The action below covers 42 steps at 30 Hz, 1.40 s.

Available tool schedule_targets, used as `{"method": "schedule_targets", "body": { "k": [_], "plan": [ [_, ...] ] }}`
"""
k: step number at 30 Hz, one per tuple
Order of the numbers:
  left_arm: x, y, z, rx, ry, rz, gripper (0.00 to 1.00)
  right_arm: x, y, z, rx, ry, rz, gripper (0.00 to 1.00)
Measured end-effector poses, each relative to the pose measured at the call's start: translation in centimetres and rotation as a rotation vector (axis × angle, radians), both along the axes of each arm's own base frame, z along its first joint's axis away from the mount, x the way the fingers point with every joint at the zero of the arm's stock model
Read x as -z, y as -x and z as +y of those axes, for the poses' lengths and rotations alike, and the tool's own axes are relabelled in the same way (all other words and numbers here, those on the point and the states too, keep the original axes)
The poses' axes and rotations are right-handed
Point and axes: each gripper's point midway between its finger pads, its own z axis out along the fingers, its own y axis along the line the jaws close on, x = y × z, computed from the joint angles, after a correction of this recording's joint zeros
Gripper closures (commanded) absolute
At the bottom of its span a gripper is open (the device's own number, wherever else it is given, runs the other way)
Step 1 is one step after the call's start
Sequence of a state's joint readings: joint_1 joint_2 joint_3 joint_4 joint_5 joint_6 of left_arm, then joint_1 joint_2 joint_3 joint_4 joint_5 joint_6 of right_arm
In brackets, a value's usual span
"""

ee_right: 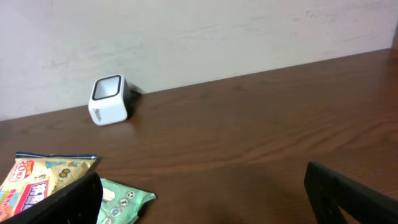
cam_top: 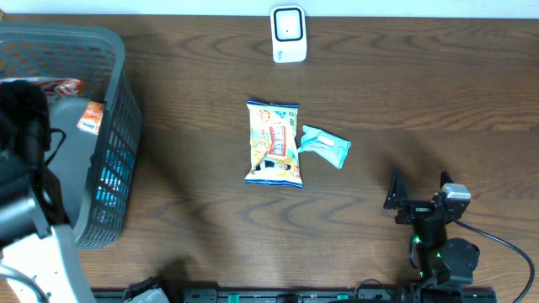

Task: Scan the item barcode
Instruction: 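Lift the red candy bar and carry it to the scanner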

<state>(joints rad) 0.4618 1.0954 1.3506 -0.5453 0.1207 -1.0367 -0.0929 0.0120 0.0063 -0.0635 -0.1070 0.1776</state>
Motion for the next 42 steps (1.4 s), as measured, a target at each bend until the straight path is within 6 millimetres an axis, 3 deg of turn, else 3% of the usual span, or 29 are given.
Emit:
{"method": "schedule_targets", "body": {
  "k": [3, 7, 19, 28, 36, 42],
  "plan": [
    [-1.6, 0.1, -3.1, 0.156, -0.006, -0.054, 0.93, 0.0, 0.0, 0.0, 0.0, 0.0, 0.0, 0.01],
    [-2.0, -0.8, -8.4, 0.423, -0.059, -0.066, 0.93, 0.0, 0.0, 0.0, 0.0, 0.0, 0.0, 0.01],
    [0.4, -1.9, -24.5, 1.065, -0.17, -0.041, 0.93, 0.0, 0.0, 0.0, 0.0, 0.0, 0.0, 0.01],
    [7.4, -4.3, -35.2, 1.408, -0.28, 0.048, 0.93, 0.0, 0.0, 0.0, 0.0, 0.0, 0.0, 0.01],
    [15.9, -7.8, -44.0, 1.547, -0.349, 0.085, 0.93, 0.0, 0.0, 0.0, 0.0, 0.0, 0.0, 0.01],
    [19.9, -8.1, -51.6, 1.631, -0.338, -0.022, 0.93, 0.0, 0.0, 0.0, 0.0, 0.0, 0.0, 0.01]
  ]
}}
